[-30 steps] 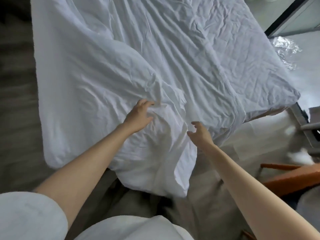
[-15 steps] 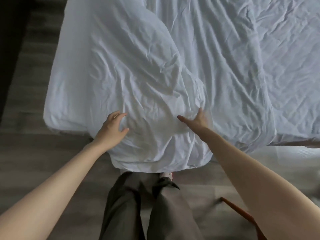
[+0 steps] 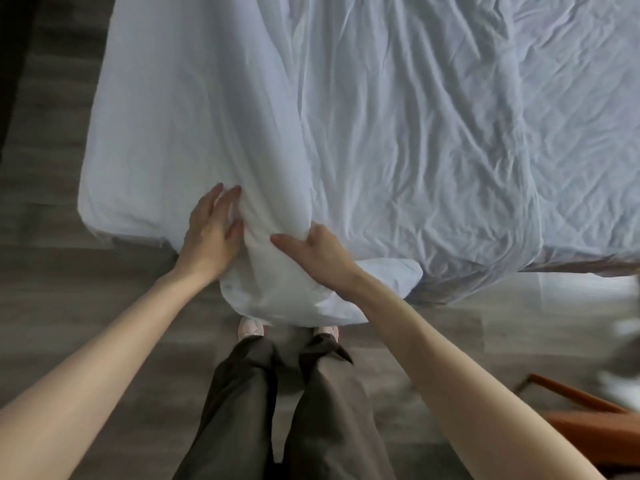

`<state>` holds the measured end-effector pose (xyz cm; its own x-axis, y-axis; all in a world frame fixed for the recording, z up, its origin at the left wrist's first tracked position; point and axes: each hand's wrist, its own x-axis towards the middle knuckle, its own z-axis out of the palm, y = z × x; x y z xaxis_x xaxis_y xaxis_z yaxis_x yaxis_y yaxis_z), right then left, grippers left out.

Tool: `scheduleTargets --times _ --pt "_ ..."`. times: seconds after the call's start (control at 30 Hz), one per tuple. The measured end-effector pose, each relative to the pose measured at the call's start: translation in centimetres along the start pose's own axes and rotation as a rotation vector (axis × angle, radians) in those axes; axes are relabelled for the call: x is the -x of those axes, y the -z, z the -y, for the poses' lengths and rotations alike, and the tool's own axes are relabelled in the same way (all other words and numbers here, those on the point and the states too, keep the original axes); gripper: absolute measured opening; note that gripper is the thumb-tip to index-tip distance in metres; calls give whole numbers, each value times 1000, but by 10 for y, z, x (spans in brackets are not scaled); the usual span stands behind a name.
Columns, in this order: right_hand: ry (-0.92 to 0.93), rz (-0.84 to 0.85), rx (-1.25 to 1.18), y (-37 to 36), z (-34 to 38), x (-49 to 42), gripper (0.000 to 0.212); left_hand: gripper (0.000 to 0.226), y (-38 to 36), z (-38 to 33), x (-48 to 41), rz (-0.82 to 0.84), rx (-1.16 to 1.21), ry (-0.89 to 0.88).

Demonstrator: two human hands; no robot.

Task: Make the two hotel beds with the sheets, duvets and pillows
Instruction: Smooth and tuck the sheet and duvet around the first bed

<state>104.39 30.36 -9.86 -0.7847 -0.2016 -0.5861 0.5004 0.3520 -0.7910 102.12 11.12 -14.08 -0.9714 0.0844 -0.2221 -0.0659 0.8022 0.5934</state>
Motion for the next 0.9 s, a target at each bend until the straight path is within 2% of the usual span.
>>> scheduleTargets --times 0.1,0.13,0.2,0.27,0.33,0.37,0.43,0.47,0.5,0.53,0.6,0.73,0.77,0.87,0.9 --pt "18 1 -147 5 -4 12 41 50 7 0 8 -94 7 -39" --pt "-2 -54 -98 10 -19 8 42 52 5 3 9 -73 -54 -61" --pt "-85 -136 218 21 -63 -5 49 57 -3 9 9 62 -192 -40" --pt "-223 6 485 29 -112 -14 55 60 -13 13 9 223 -282 65" --pt "-268 154 527 33 -142 -16 51 59 -21 14 8 285 -309 107" --pt "-223 135 489 36 -147 -16 44 59 -23 13 8 286 -308 102" --pt "-104 -124 317 48 -149 -21 24 60 -28 12 4 276 -299 88" --pt "-91 -287 209 56 -147 -26 23 60 -31 13 1 276 -292 87" --pt "-132 -375 95 62 -141 -34 32 61 -32 13 -3 274 -283 85" --pt "-189 -389 -44 66 -132 -40 46 61 -34 14 -7 270 -271 86" --pt "-273 -308 -237 67 -120 -61 66 61 -35 14 -16 255 -229 106" --pt "-446 -93 -358 40 -98 -84 86 60 -36 13 -26 268 -185 127" --pt "-476 -35 -414 34 -95 -86 86 60 -35 12 -26 274 -174 130" --pt "-490 183 -485 23 -85 -86 55 58 -32 13 -25 261 -146 133" --pt "-515 201 -506 22 -80 -84 66 58 -31 14 -25 255 -140 132"
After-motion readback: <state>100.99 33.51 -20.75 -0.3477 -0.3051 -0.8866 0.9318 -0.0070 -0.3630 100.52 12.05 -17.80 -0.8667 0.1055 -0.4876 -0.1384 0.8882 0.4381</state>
